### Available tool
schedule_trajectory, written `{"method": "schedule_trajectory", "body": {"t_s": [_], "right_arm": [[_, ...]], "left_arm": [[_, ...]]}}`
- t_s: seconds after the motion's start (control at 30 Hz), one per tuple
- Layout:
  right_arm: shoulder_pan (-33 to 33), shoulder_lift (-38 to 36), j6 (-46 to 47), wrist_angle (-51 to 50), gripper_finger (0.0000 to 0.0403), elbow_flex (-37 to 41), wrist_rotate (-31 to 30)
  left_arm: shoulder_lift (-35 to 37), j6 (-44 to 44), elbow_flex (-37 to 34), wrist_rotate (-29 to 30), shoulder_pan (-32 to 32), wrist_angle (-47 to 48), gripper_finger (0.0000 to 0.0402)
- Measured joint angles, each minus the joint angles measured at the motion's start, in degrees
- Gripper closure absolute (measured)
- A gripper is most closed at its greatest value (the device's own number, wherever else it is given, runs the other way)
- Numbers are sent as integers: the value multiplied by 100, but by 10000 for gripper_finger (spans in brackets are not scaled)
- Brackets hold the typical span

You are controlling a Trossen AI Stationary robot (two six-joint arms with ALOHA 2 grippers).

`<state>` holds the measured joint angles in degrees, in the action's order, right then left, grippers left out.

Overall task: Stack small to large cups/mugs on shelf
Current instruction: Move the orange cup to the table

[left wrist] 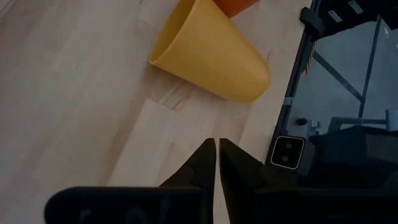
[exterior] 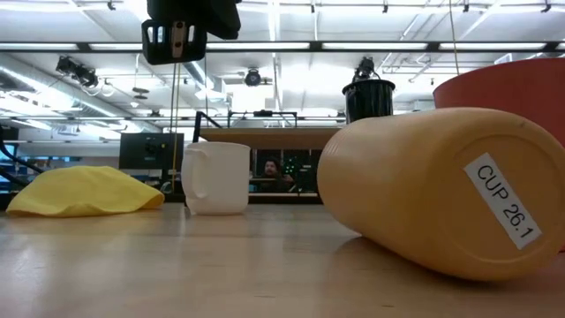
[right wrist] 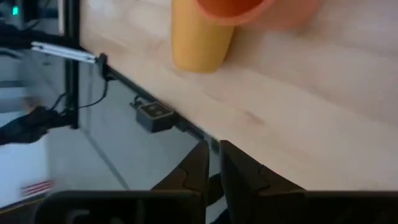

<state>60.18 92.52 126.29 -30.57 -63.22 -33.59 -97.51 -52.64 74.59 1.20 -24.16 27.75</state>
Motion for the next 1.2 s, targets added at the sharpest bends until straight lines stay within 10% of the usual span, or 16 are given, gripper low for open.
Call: {"method": "schedule_trajectory", "body": {"t_s": [0.67,1.2], "right_arm": [[-541,298,254,2720,359,1320,-1185],[-811,759,230,2290,393,835,-884]], "left_arm": [[0,566,0,-131,589,28,371],[-2,1769,0,-2271,1312,-6,380]]}}
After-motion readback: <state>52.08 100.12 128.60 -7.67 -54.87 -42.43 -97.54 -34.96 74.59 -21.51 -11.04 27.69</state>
